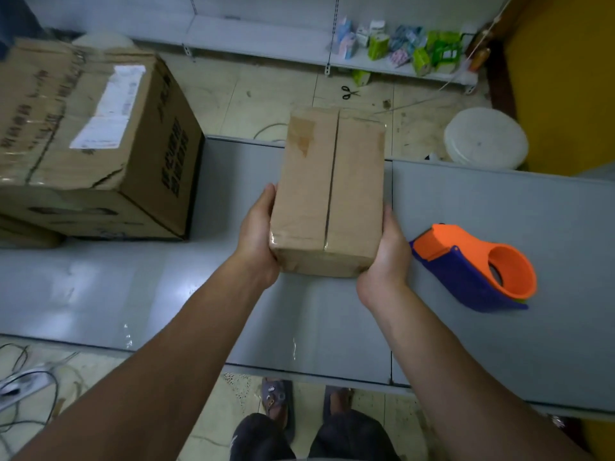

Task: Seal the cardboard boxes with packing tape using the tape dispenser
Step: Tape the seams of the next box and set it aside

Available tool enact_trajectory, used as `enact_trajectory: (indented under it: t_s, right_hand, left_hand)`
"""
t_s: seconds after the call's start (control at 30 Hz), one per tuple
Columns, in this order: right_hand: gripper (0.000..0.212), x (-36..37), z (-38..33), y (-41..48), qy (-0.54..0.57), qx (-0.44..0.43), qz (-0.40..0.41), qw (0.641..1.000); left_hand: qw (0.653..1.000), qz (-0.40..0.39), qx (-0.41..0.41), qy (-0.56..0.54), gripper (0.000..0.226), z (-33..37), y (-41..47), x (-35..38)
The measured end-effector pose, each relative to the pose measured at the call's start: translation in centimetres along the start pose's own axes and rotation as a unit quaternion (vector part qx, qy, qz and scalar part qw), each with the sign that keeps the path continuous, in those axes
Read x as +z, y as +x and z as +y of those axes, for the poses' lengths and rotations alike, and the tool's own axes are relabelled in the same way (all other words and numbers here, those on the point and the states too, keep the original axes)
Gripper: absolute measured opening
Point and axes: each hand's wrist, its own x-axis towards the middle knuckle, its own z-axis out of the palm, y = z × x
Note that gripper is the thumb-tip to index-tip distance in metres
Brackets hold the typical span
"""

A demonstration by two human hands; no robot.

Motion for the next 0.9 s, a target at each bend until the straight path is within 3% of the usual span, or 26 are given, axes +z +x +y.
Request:
enact_trajectory:
  t_s: [0.1, 0.17, 0.23, 0.3, 0.37, 0.47, 0.5, 0.53, 0.7, 0.77, 0.9]
  right_hand:
    - [0.022, 0.0, -0.5, -0.3, -0.031, -0.013, 0.004, 0.999]
    - [0.022, -0.1, -0.9, -0.2, -0.082, -0.035, 0.006, 0.996]
    - [0.028, -0.7, -1.4, -0.4, -0.157, -0.094, 0.016, 0.983]
    - [0.035, -2.1, -2.0, -1.2, -0.232, -0.206, 0.001, 0.951]
    - [0.045, -3.6, -2.2, -1.9, -0.328, -0.367, -0.085, 0.866]
    - [0.050, -5.2, -1.3, -0.8, -0.507, -0.521, -0.213, 0.653]
    - [0.050, -5.4, -0.9, -0.2, -0.527, -0.537, -0.230, 0.618]
    - [0.050, -5.4, -0.5, 0.2, -0.532, -0.545, -0.236, 0.603]
    - [0.047, -4.9, 0.3, 0.4, -0.501, -0.578, -0.219, 0.606]
    - [0.045, -4.8, 0.6, 0.3, -0.483, -0.576, -0.220, 0.622]
    - [0.044, -4.3, 1.4, -0.2, -0.437, -0.560, -0.207, 0.672]
  left_hand:
    - [0.998, 0.059, 0.006, 0.016, 0.024, -0.2, 0.2, 0.2]
    - [0.994, 0.087, 0.037, 0.050, 0.029, -0.1, 0.4, 0.0]
    - [0.980, 0.106, 0.099, 0.136, 0.037, 0.1, 0.2, -0.4]
    - [0.949, 0.111, 0.212, 0.203, 0.041, 0.5, -0.5, -1.8]
    - [0.897, 0.042, 0.344, 0.273, 0.044, 0.9, -2.0, -3.7]
    - [0.735, -0.127, 0.434, 0.505, 0.069, 0.2, -2.1, -5.9]
    - [0.701, -0.158, 0.444, 0.535, 0.075, -0.3, -1.6, -6.2]
    - [0.697, -0.172, 0.447, 0.534, 0.076, -0.8, -1.1, -6.4]
    - [0.715, -0.175, 0.472, 0.486, 0.066, -2.1, 0.5, -6.4]
    - [0.714, -0.175, 0.476, 0.484, 0.063, -2.1, 0.6, -6.4]
    - [0.752, -0.171, 0.462, 0.437, 0.056, -2.8, 0.1, -5.9]
